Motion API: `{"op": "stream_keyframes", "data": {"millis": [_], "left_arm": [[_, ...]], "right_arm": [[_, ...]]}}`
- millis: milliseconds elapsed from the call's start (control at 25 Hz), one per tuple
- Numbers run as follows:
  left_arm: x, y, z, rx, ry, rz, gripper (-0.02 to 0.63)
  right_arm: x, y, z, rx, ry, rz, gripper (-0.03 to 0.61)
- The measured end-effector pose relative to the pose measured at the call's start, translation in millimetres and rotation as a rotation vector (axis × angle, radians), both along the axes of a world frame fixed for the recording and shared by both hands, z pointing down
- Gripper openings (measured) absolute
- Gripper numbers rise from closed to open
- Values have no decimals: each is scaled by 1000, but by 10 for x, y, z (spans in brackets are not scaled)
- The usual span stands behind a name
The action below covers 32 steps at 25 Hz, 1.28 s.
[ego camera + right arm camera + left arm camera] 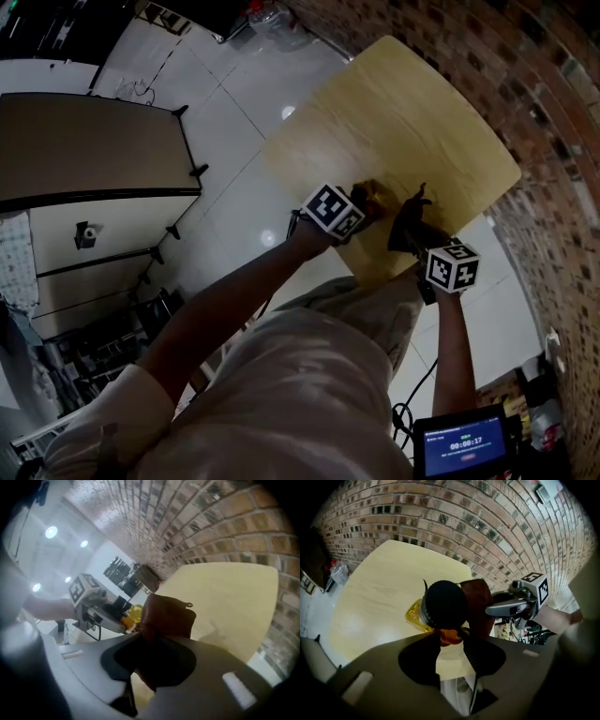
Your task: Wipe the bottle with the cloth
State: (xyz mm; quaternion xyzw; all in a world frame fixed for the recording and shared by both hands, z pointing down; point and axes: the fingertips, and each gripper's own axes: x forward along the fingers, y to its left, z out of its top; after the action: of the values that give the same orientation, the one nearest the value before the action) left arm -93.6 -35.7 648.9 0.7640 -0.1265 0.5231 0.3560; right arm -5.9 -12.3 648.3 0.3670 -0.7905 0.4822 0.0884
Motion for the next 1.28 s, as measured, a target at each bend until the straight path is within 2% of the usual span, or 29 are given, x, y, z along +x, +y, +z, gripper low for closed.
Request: {"op": "stream_keyframes", "data": {"millis": [120, 280, 400, 600, 800, 880, 960, 1040, 1200, 1280], "left_arm": [[-34, 38, -8, -8, 4, 91, 172], [-62, 52, 7, -10, 4, 193, 172], [-83, 73, -18, -12, 9, 246, 172], [-175, 105, -92, -6, 20, 278, 172], [-84, 138, -3, -17, 13, 322, 173], [-73, 145, -19, -14, 20, 330, 173], [-79, 136, -36, -12, 18, 326, 173], [-85, 126, -35, -12, 17, 316, 173], [-91, 123, -19, -27, 24, 297, 173], [-90, 128, -21, -31, 28, 305, 173]], "right_arm": [[-348, -180, -216, 160, 5, -126, 64], [-733, -327, -141, 259, 95, -294, 64], [-789, -396, 78, 243, 179, -350, 64], [-819, -468, 312, 171, 223, -370, 63], [-733, -468, 791, 122, 409, -465, 63], [-719, -458, 968, 125, 496, -501, 63], [-687, -446, 1020, 138, 538, -518, 64], [-553, -447, 908, 120, 498, -451, 65], [-26, -543, 485, 61, 224, -122, 65], [39, -527, 252, 107, 126, -93, 64]]}}
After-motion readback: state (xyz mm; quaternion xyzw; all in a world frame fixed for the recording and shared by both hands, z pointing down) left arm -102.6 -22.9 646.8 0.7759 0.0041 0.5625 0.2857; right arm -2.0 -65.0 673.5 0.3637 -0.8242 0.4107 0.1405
